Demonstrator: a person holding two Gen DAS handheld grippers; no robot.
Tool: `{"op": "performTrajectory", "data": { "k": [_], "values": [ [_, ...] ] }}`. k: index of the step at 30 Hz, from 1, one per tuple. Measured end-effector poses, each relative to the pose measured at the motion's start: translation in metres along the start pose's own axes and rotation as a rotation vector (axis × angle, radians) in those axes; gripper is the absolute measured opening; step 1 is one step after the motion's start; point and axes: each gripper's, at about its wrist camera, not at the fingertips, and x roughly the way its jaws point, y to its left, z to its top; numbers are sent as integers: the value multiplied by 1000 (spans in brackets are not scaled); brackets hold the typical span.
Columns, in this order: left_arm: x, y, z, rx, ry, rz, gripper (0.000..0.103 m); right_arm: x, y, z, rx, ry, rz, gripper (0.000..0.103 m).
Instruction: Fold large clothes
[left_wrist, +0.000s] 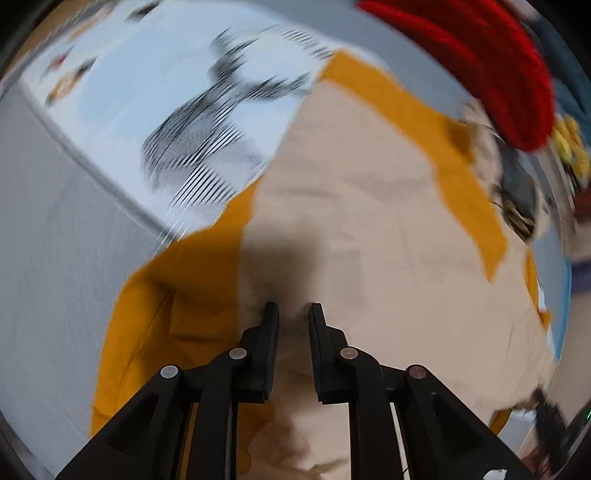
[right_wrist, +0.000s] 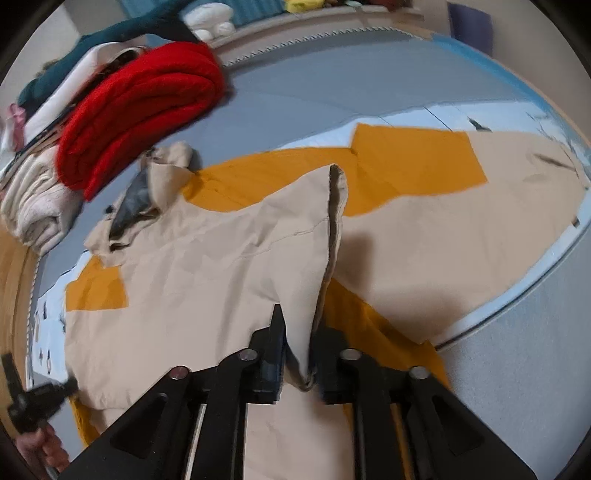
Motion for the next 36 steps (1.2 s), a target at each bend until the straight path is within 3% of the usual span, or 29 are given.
{"op": "performTrajectory", "data": {
  "k": [4,7,13,17,19,23,27,32,36],
  "values": [
    [1,-5,-2,32,-14,58,14,1,-17,7,72,-19,-30,28],
    [2,-7,-6,52,-21,85,16,4,-20,9,93,-10,6,30],
    [-4,-4,-5,38,-29,115,15,36,-16,2,82,127,106,31],
    [-15,-26,-11,125,-74,116,20,51,-22,-5,80,177,24,31],
    [-18,-55,-22,277,-80,98,23,49,-27,-6,99,170,-12,31],
    [-15,-91,-50,513,-80,97,33,39,-29,-3,109,126,9,31],
    [19,-82,-60,485,66,70,38,39,-30,-5,115,147,13,31],
    [3,-85,-63,507,5,97,38,19,-44,1,139,90,-1,31],
    [-10,-94,-71,539,-6,52,38,-6,-57,14,152,-7,-2,31]
  ]
}}
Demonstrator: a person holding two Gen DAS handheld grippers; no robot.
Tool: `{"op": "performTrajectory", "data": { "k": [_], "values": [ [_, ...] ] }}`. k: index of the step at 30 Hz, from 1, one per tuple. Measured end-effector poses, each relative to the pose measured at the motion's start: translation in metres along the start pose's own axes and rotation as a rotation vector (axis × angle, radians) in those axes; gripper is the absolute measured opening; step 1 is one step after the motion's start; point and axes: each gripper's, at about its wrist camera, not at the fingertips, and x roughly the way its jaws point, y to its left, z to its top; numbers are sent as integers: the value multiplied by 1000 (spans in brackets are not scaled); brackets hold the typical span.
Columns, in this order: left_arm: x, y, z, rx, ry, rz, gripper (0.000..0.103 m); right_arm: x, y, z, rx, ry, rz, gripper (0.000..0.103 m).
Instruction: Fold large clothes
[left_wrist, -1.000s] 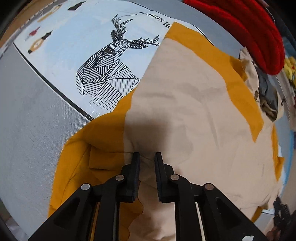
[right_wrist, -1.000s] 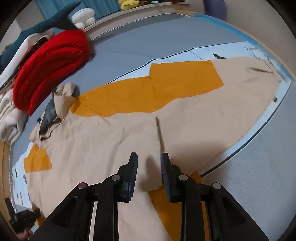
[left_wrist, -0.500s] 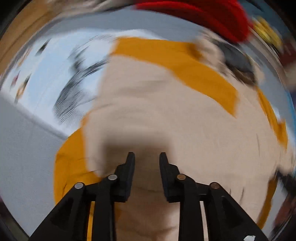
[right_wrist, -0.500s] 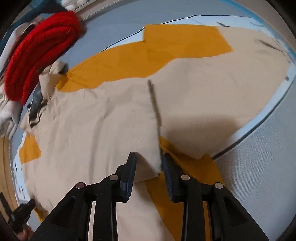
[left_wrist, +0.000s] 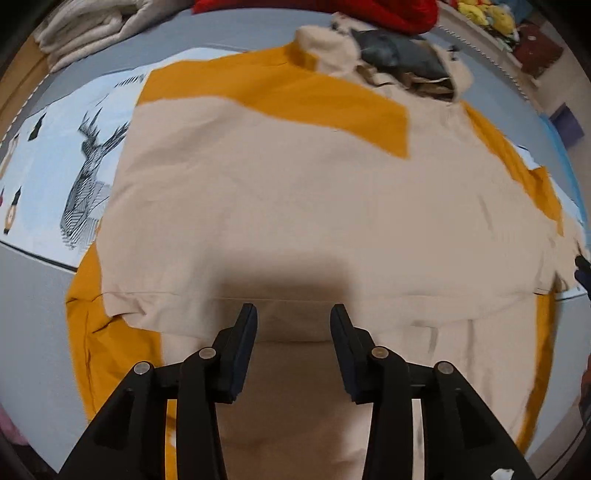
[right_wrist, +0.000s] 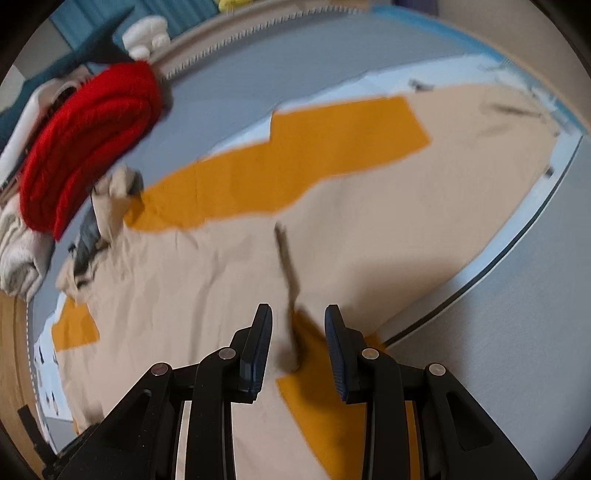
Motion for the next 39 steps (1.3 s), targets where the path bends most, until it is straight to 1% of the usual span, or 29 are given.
{"op": "performTrajectory", "data": {
  "k": [2,4,5,7,8,9,10,15,18,22,24,27,29,31,34,36,37,39],
  "values": [
    [-2,-7,-1,20,0,-17,38,-13,-13,10,22,-57,-2,31],
    [-3,-13,-2,37,4,-25,38,-22,-26,18,41,-96,-8,31],
    [-2,-24,0,38,5,-25,38,-26,-34,21,54,-112,-13,31],
    [-5,-27,-2,36,5,-32,38,-34,-53,28,89,-142,-13,31],
    [-4,-27,-2,35,4,-34,38,-36,-65,32,110,-157,1,29],
    [-4,-28,2,32,2,-36,38,-36,-70,34,121,-164,12,21],
    [-4,-28,3,29,2,-37,38,-38,-81,38,134,-173,22,16],
    [-6,-27,4,18,-1,-42,38,-47,-138,58,180,-231,-21,16],
    [-5,-29,6,13,4,-52,38,-49,-182,72,236,-273,-66,17],
    [-6,-32,6,10,2,-60,38,-48,-229,86,265,-306,-104,17],
    [-6,-33,5,14,3,-60,38,-46,-245,88,287,-311,-107,17],
    [-4,-35,5,22,5,-60,38,-36,-271,94,342,-300,-78,19],
    [-4,-35,5,25,4,-59,38,-21,-288,102,369,-270,-57,21],
    [-5,-33,6,22,1,-59,38,-7,-299,108,388,-243,-60,21],
    [-6,-31,8,10,-4,-59,38,20,-320,120,437,-181,-38,24],
    [-5,-30,9,9,-5,-61,38,34,-332,123,468,-149,-46,24],
    [-5,-30,9,10,-4,-61,38,41,-338,124,487,-146,-28,24],
    [-4,-30,9,11,-3,-61,38,46,-345,128,503,-169,2,25]
  ]
}}
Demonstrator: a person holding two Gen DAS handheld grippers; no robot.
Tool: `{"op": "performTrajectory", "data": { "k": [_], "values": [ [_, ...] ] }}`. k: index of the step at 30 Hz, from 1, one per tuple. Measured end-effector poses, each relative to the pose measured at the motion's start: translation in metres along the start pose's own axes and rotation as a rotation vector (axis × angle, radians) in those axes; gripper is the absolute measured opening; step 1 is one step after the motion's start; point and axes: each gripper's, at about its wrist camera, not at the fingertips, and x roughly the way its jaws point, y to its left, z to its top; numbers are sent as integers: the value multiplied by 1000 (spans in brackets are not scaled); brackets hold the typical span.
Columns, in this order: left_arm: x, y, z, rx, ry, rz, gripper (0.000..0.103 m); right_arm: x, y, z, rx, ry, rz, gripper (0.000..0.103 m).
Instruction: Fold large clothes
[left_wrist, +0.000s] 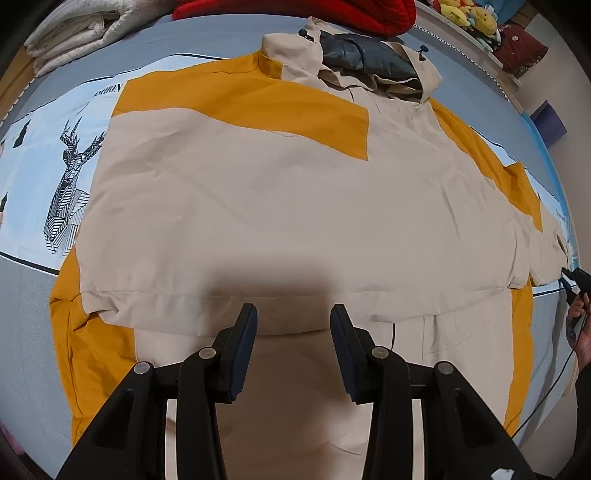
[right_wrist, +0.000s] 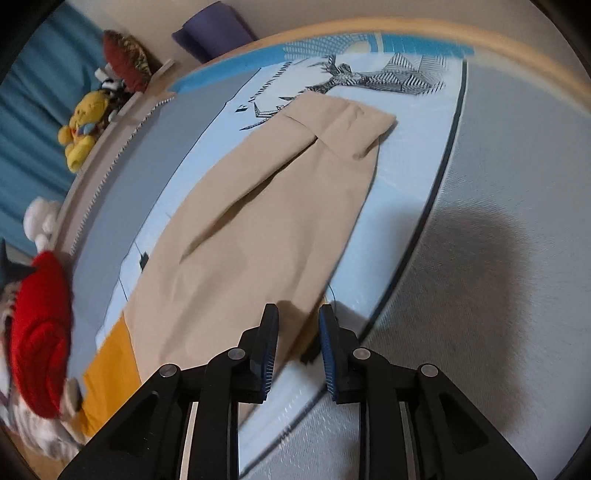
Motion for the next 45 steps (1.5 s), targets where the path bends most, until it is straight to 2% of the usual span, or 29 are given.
{"op": "performTrajectory", "data": {
  "k": [3,6,9,12,16,20,22,25,29,32,33,35,37,39,45],
  "values": [
    [0,0,0,-1,0,-2,38,7,-6,11,59,-13,25,25],
    [-1,-1,1,4,-1,-7,38,10,1,22,69,-21,0,24],
    [-3,0,1,-5,-5,-15,38,-4,19,29,45,-87,-16,10],
    [-8,4,2,-19,-14,-26,38,-31,55,25,-49,-176,-15,4],
    [-21,8,2,-31,-31,-44,38,-73,129,-1,-255,-251,29,3],
    [-39,15,4,-52,-61,-74,38,-115,203,-57,-471,-271,107,3],
    [-45,20,5,-73,-72,-88,38,-135,245,-102,-598,-272,167,3],
    [-53,31,6,-104,-83,-104,38,-154,298,-178,-765,-239,268,3],
    [-61,46,7,-143,-92,-115,38,-171,352,-294,-919,-90,459,3],
    [-67,56,7,-168,-104,-125,38,-161,375,-391,-999,161,568,4],
    [-69,58,7,-170,-106,-128,38,-152,376,-418,-1016,243,577,5],
    [-71,61,7,-170,-107,-133,38,-132,373,-456,-1040,375,527,6],
    [-73,64,6,-168,-105,-135,38,-123,363,-478,-1055,466,443,6],
    [-73,64,6,-167,-106,-138,38,-134,351,-477,-1045,473,428,6],
    [-61,46,6,-134,-94,-133,38,-170,319,-430,-944,304,379,11]
  ]
}}
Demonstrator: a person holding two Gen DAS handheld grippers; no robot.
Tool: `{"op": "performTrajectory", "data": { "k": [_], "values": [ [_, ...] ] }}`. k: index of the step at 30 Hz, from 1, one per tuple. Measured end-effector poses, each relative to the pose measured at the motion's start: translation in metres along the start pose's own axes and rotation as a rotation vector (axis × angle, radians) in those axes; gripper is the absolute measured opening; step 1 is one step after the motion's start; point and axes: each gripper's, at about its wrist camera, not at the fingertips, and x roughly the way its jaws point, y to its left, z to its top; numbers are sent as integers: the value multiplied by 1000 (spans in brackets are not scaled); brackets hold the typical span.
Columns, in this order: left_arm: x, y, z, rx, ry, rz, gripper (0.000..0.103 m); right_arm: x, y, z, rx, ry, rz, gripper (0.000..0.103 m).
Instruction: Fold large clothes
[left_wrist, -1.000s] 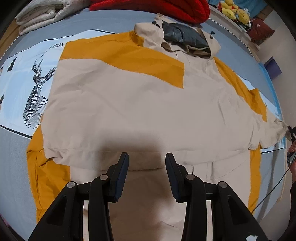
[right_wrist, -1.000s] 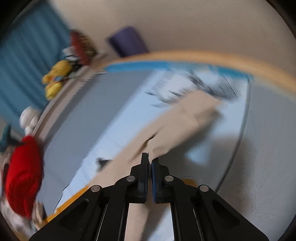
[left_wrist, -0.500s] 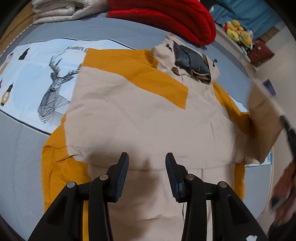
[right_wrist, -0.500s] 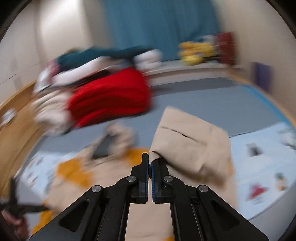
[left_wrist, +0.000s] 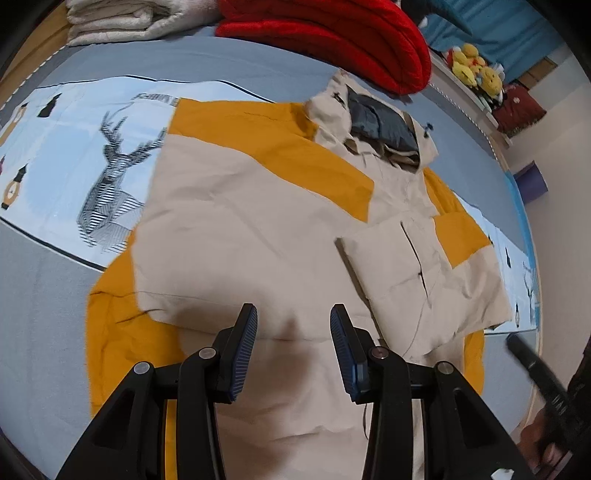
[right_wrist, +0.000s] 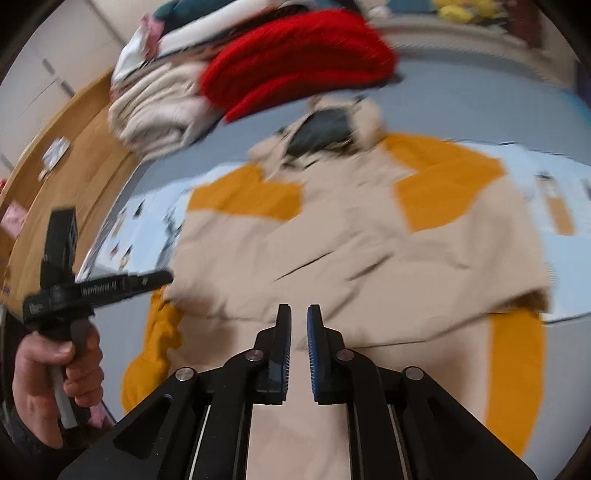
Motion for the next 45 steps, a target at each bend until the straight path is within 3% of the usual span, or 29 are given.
{"op": "performTrajectory", "data": {
  "k": [5,9,11,12,15,17,20,26,27,28,29,32,34,36,38,41,45],
  "values": [
    [12,-36,-10,84,-13,-26,36,-11,-42,0,134,-51,-89,11],
    [21,-80,-24,214,-54,-48,38,9,-86,-5,276,15,-165,12],
    [27,-98,-30,263,-70,-51,39,22,-102,-10,337,72,-211,19],
    [31,-104,-32,277,-73,-52,41,30,-108,-12,362,99,-209,24],
    [47,-123,-40,329,-74,-43,45,49,-131,-15,459,178,-165,25],
    [57,-132,-45,359,-66,-25,47,52,-138,-12,494,173,-129,25],
    [72,-142,-53,407,-50,7,50,53,-143,-5,489,156,-141,25],
    [105,-148,-65,487,-4,174,51,54,-142,2,485,144,-102,25],
    [108,-145,-66,480,2,184,51,54,-141,3,475,136,-103,21],
    [110,-140,-64,459,8,187,51,53,-139,5,465,118,-99,6],
    [110,-135,-61,435,8,190,51,51,-138,5,464,107,-97,3],
    [94,-114,-46,303,-53,212,49,49,-138,6,489,88,-91,2],
    [77,-90,-33,157,-119,225,49,48,-140,5,516,77,-88,2],
    [64,-58,-23,-22,-132,145,52,48,-143,3,535,72,-76,2],
    [61,-37,-19,-128,-111,87,52,51,-141,1,546,80,-57,1],
    [56,-17,-19,-208,-98,38,52,57,-132,-1,523,91,-60,1],
    [45,-3,-17,-262,-119,51,52,64,-128,-4,521,105,-59,2]
  ]
}}
